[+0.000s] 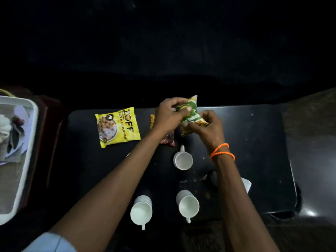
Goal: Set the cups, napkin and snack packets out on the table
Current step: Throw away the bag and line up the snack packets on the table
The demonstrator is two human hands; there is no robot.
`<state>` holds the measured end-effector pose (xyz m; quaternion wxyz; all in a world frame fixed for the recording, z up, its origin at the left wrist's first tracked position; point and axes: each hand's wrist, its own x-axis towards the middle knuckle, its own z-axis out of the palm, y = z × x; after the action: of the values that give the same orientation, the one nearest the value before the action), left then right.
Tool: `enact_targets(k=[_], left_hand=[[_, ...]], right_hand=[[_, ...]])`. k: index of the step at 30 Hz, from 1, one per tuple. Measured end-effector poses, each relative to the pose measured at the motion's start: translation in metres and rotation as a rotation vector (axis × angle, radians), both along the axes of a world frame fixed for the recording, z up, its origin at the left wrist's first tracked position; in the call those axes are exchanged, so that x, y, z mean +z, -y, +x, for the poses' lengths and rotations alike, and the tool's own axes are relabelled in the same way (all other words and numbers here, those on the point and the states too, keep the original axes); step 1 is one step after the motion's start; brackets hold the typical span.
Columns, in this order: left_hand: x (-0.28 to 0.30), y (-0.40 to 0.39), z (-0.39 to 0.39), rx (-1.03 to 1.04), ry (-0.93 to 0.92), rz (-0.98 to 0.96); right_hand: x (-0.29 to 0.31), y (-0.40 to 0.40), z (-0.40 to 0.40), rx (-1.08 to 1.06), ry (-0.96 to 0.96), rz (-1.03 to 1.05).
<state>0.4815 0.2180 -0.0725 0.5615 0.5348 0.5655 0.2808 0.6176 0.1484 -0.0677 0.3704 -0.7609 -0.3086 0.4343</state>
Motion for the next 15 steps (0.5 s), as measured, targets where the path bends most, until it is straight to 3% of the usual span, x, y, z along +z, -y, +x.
enact_targets(k=[5,7,10,15], left_hand=[[-0.023,0.006,0.047,-0.428,-0.307,0.124],[-0.037,0.013,0.05,-0.532,-0.426,0.162],[-0.052,0.02,0.05,-0.581,-0.505,0.186],[-0.056,0.02,0.052,-0.56,-0.506,0.232]], right_hand=[[-0.03,0.019,0.046,0.136,0.243,-0.262],[-0.038,0.021,0.049,0.21,0.336,-0.259],[-0.042,0.022,0.049,0.273,0.372,-0.13],[-0.042,0.016,0.05,0.288,0.351,-0.161]])
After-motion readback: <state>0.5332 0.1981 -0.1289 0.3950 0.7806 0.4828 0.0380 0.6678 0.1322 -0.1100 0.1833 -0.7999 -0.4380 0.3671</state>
